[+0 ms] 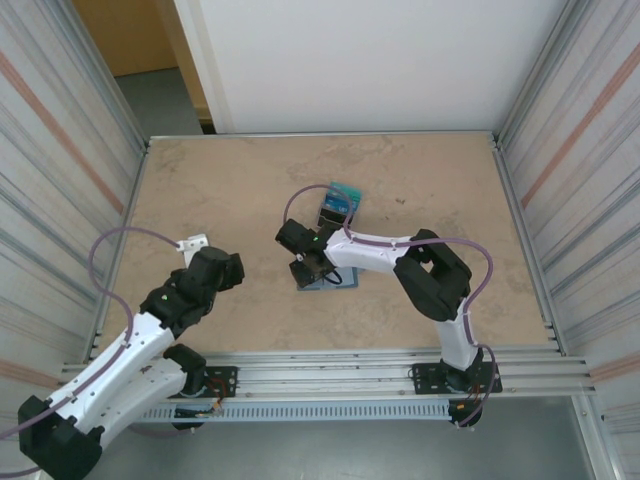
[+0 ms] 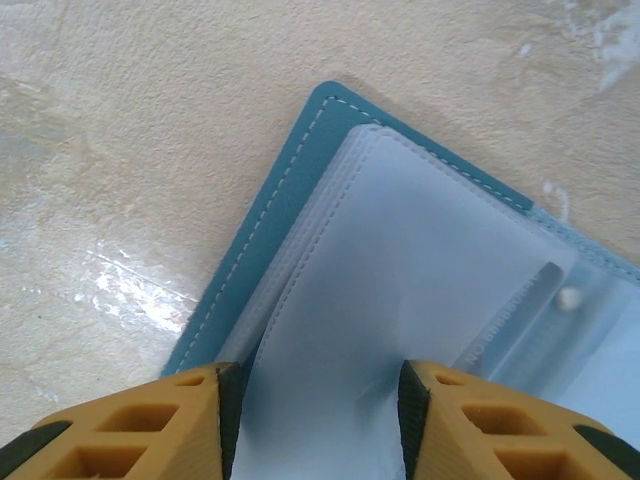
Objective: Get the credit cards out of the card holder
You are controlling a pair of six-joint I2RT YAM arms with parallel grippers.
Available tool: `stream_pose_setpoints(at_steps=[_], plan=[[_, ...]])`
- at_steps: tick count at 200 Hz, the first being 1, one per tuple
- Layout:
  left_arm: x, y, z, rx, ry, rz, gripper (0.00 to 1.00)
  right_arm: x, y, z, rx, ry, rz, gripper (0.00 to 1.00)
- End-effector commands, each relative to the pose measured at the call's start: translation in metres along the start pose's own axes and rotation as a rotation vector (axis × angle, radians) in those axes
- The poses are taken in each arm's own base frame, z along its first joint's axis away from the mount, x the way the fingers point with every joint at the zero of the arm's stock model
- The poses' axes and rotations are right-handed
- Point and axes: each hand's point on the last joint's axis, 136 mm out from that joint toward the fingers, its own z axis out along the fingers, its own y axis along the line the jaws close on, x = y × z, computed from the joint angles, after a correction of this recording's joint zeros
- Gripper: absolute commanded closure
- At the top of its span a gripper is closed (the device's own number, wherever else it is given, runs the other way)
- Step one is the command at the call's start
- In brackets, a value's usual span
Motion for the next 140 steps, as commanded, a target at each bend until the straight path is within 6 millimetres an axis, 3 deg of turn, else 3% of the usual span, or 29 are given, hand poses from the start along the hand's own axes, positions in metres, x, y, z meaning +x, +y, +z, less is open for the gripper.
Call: stream_pose_setpoints(at_steps=[1,69,140], plan=[[-0.012,-0.005,-0.002,0.019,-0.029,-0.011,0.01,-0.006,-0.015,-0.018,0.035,-0.032,0.049,0.54],[-0.014,-0.011,-0.003,0.045,-0.025,-0.007,0.01,-0.001,-0.04,-0.03,0.112,-0.056,0.087,0.53],[-0.012,-0.036,0.005,0.121,0.02,0.022,0.01,0.018,-0.07,-0.033,0.139,-0.045,0.184,0.57]])
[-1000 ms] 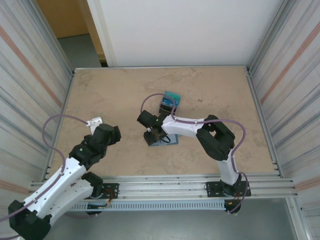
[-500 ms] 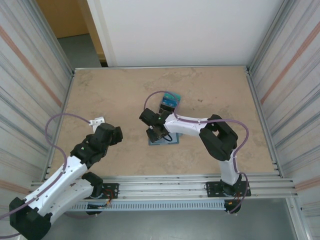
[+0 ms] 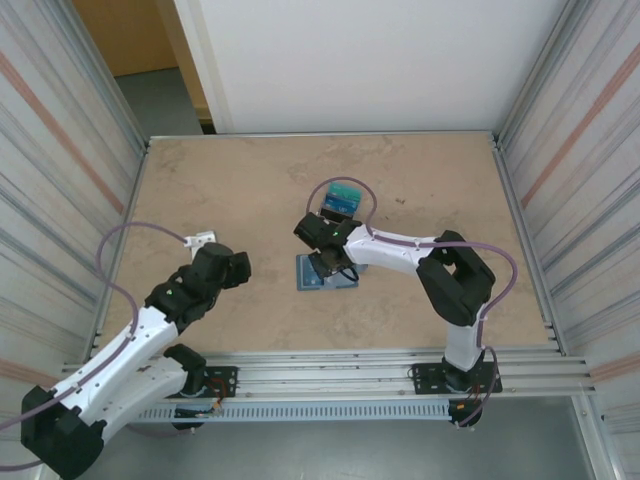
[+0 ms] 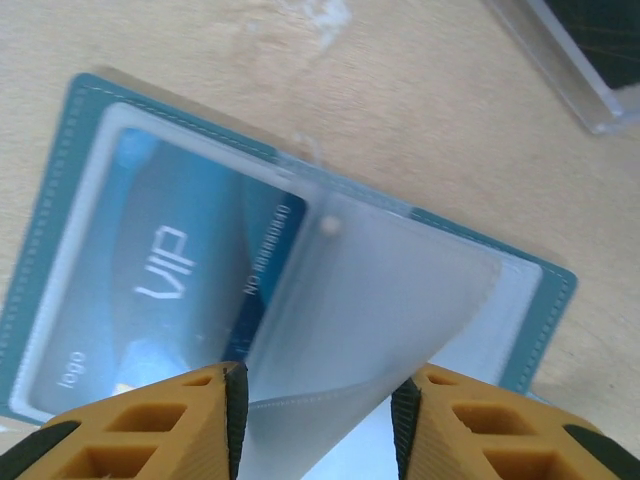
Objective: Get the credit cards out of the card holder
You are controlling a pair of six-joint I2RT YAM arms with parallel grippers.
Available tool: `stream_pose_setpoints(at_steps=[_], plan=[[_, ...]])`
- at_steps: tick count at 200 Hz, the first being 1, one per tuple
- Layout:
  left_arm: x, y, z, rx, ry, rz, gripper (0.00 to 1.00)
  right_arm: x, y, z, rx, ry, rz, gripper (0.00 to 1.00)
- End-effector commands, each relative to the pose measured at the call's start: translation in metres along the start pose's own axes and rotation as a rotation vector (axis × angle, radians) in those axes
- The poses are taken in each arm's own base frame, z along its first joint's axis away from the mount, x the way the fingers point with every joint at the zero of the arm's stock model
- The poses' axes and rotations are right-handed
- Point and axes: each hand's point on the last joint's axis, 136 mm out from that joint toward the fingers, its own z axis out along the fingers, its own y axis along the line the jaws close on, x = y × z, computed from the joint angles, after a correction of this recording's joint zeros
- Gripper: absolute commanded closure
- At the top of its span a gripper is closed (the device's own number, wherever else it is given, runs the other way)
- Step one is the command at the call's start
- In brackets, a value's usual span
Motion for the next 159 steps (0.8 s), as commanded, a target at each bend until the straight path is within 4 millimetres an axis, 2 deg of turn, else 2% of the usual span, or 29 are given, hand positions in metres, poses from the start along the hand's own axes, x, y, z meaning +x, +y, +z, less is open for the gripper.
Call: stream_pose_setpoints(at_steps=[1,50,82,126,159], plan=[[-0.015,-0.016,-0.002,0.055,-0.023,-0.002,0.01,0.004,-0.017,-0.011,0.026,-0.011,0.062,0.57],[-0.01,-0.047,0.008,0.115,-0.003,0.083,0.01,0.013,-0.036,-0.013,0.035,-0.015,0.117,0.58],[0.004,-0.073,0.019,0.141,0.032,0.175,0.01,0.017,-0.047,-0.014,0.021,-0.016,0.165,0.6],[0.024,-0.106,0.038,0.182,0.086,0.266,0.01,0.013,-0.058,-0.031,-0.024,-0.046,0.277,0.61],[0.038,-0.119,0.05,0.184,0.123,0.299,0.01,0.009,-0.045,-0.04,-0.146,-0.074,0.358,0.58]])
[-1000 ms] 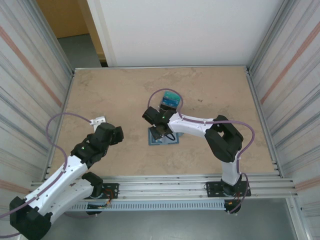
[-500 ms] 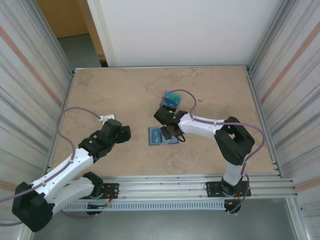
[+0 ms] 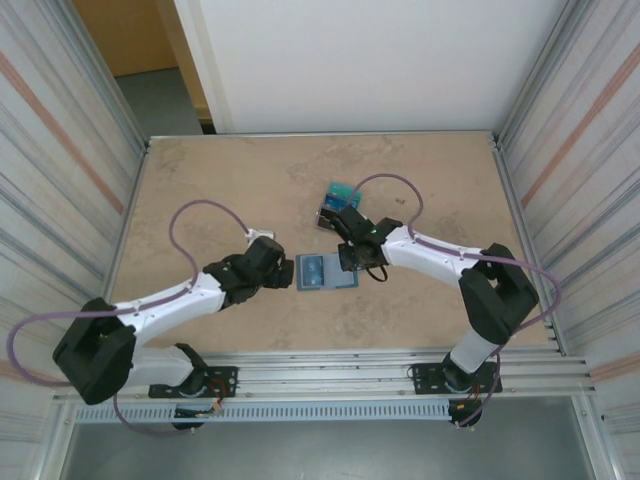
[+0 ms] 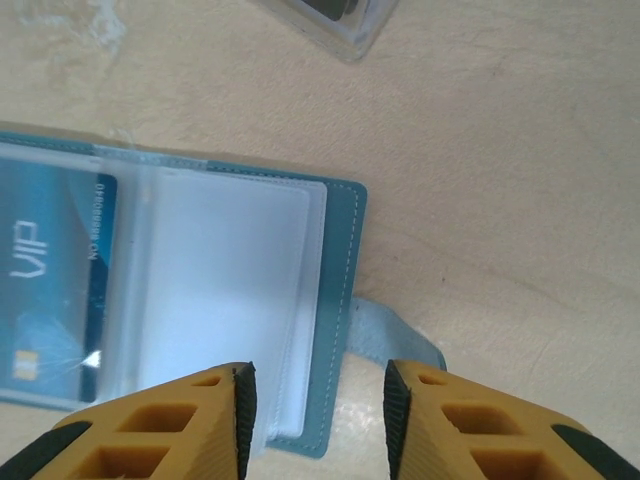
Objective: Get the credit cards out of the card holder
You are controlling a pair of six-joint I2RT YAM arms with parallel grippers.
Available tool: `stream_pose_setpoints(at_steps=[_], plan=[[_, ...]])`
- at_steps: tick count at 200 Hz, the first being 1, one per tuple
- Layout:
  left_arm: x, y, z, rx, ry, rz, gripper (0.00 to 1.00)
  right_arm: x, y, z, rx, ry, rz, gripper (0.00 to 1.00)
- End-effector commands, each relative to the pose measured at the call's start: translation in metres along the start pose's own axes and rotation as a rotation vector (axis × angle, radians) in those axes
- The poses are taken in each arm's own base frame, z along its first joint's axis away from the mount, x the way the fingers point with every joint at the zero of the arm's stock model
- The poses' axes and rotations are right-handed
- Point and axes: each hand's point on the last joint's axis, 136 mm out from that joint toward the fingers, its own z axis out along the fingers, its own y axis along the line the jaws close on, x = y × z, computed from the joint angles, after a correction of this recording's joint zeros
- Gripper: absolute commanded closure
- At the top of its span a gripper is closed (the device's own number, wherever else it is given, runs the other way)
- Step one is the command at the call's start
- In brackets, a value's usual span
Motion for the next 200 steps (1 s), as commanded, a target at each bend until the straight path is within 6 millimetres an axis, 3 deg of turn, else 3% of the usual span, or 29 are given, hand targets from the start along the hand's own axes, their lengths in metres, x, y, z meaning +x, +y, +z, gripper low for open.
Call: stream_pose_setpoints(at_steps=[1,35,64,90,200], plan=[[-0.013,-0.016,0.003,0.037,-0.03,0.007,0.01,-0.002,0.013,-0.01,-0.107,-0.014,0.098,0.58],[-0.005,-0.02,0.014,0.05,-0.013,-0.023,0.01,0.001,0.038,-0.004,-0.24,0.016,0.147,0.58],[0.004,-0.02,0.024,0.038,0.011,-0.027,0.01,0.004,0.056,0.009,-0.32,0.059,0.159,0.68],[0.014,-0.02,0.031,0.016,0.038,-0.016,0.01,0.006,0.068,0.017,-0.371,0.082,0.163,0.7],[0.03,-0.022,0.048,-0.008,0.09,0.005,0.01,0.015,0.076,0.045,-0.378,0.155,0.174,0.72]])
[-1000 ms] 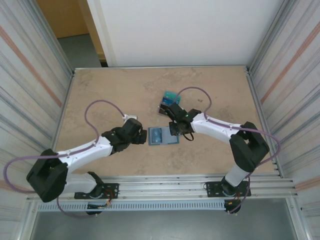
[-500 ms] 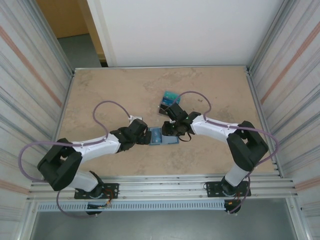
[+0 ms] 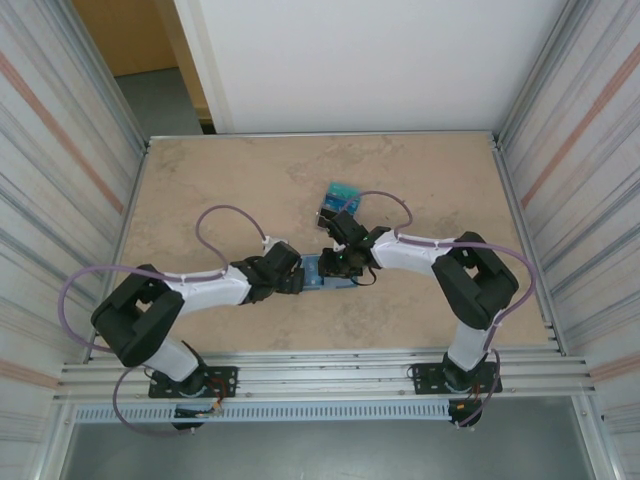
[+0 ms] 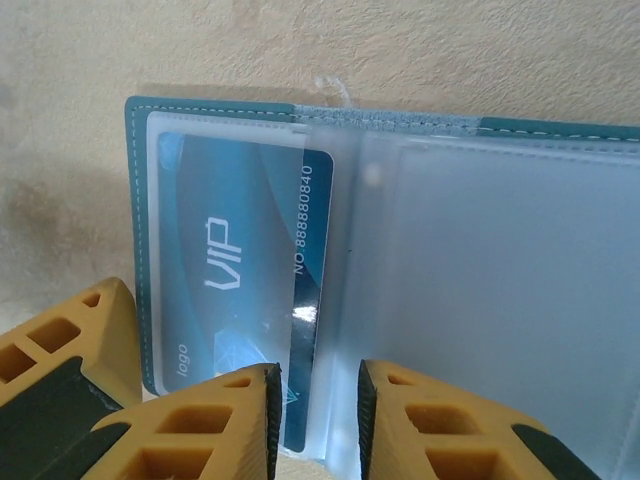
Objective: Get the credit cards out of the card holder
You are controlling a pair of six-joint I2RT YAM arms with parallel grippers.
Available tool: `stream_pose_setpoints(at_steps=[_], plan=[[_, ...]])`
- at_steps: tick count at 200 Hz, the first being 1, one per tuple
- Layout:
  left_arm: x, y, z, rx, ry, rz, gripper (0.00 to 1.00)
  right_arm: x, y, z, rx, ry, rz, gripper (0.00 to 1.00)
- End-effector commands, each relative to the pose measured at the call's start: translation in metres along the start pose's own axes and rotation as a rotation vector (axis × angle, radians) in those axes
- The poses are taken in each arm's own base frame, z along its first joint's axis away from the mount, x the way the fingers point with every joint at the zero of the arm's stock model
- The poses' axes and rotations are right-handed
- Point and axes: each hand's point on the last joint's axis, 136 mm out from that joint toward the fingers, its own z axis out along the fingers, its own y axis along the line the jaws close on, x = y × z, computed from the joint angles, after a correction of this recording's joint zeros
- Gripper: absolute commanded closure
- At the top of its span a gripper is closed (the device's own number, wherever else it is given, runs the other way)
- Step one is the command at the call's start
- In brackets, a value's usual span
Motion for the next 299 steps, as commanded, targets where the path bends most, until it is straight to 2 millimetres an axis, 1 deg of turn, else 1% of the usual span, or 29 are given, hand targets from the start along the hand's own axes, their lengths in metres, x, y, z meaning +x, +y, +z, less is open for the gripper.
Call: stream_pose_setpoints(at_steps=[1,38,108,131,159,179,216,240,282,299], plan=[[-0.002,-0.003,0.0,0.003,-0.008,-0.016,0.01,-0.003,0.005,0.005,-0.026,0.013,0.028,0.72],[0.002,0.0,0.0,-0.01,0.002,-0.013,0.01,-0.002,0.006,0.008,-0.035,0.02,0.025,0.72],[0.002,0.001,0.0,-0.022,0.008,-0.008,0.01,-0.001,0.004,0.014,-0.034,0.033,0.03,0.73],[0.002,0.0,0.001,-0.025,0.012,-0.004,0.01,0.0,0.007,0.016,-0.044,0.038,0.032,0.74],[0.004,0.001,0.001,-0.032,0.02,0.004,0.01,-0.002,0.012,0.013,-0.071,0.038,0.035,0.76],[0.007,0.003,0.002,-0.043,0.028,0.003,0.01,-0.004,0.018,0.009,-0.113,0.034,0.043,0.76],[0.01,0.007,0.0,-0.061,0.037,0.001,0.01,-0.008,0.032,0.0,-0.246,0.03,0.075,0.76],[0.009,0.009,-0.001,-0.068,0.036,0.002,0.01,-0.01,0.036,-0.003,-0.309,0.031,0.095,0.76],[0.007,0.009,0.0,-0.077,0.04,0.002,0.01,-0.008,0.042,-0.004,-0.396,0.04,0.106,0.77],[0.007,0.009,0.0,-0.077,0.042,0.006,0.01,-0.006,0.042,-0.002,-0.406,0.046,0.106,0.77]])
